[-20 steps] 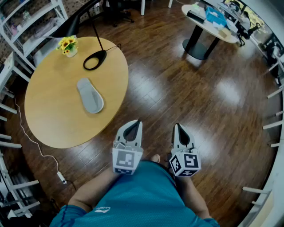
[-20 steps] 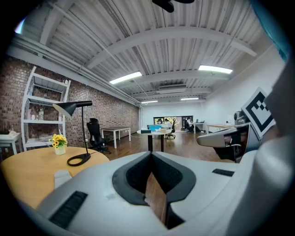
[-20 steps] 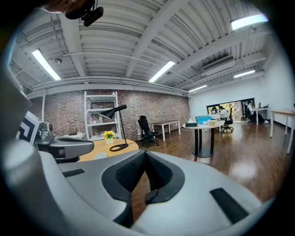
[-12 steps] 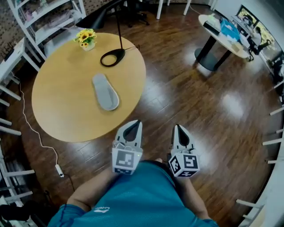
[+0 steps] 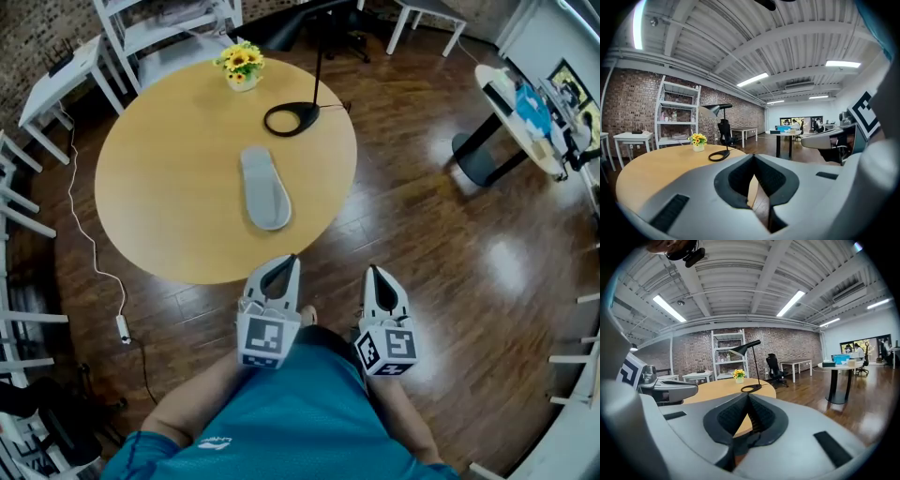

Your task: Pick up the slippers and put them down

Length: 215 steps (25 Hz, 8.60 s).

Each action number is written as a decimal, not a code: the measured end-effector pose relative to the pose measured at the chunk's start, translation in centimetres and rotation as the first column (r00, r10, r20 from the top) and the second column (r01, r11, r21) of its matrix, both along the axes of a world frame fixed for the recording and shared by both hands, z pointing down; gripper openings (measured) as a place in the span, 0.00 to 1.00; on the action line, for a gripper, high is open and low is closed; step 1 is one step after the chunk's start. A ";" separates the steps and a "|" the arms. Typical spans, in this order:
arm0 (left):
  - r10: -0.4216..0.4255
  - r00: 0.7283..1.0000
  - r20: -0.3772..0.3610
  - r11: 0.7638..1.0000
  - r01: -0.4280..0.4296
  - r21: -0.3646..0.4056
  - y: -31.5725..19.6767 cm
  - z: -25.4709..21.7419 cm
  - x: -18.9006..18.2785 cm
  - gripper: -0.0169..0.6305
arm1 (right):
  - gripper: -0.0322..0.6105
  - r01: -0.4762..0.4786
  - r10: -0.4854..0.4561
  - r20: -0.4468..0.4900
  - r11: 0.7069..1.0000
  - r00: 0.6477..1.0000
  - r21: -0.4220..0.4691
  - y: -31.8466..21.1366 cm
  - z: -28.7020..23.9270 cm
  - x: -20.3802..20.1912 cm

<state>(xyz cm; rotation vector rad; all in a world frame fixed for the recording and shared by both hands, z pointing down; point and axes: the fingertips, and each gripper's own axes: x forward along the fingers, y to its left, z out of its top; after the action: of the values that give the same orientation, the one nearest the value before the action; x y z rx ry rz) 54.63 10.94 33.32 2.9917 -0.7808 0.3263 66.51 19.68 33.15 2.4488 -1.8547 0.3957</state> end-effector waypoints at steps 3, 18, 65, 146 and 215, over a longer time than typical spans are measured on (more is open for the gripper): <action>-0.067 0.998 0.009 0.998 0.067 0.007 -2.5 -0.2 -1.1 0.03 | 0.06 0.057 -0.057 0.008 0.998 0.998 0.005 -3.1 0.0 -0.5; -0.230 0.971 0.064 0.973 0.229 0.010 -12.3 1.8 -6.6 0.04 | 0.06 0.267 -0.266 0.034 0.964 0.963 -0.016 -16.1 2.6 -5.6; -0.282 0.912 0.296 0.955 0.298 -0.008 -26.4 8.1 -11.3 0.04 | 0.09 0.440 -0.365 0.247 0.782 0.897 -0.441 -35.0 21.4 -10.8; -0.950 0.238 0.201 0.235 0.971 -0.038 -10.6 8.2 -75.7 0.04 | 0.08 0.955 -0.983 0.088 0.131 0.159 -0.265 -27.8 11.1 -78.0; -0.916 0.199 0.347 0.060 0.926 -0.373 -14.1 67.9 -101.4 0.03 | 0.30 0.671 -0.826 0.408 -0.050 0.389 -0.740 -31.1 85.1 -100.7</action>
<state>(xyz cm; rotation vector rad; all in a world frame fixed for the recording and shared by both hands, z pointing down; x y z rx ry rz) -46.77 -3.11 101.21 1.4027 -1.9982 0.3692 -34.17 -11.45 118.29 0.5144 -1.8773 0.7118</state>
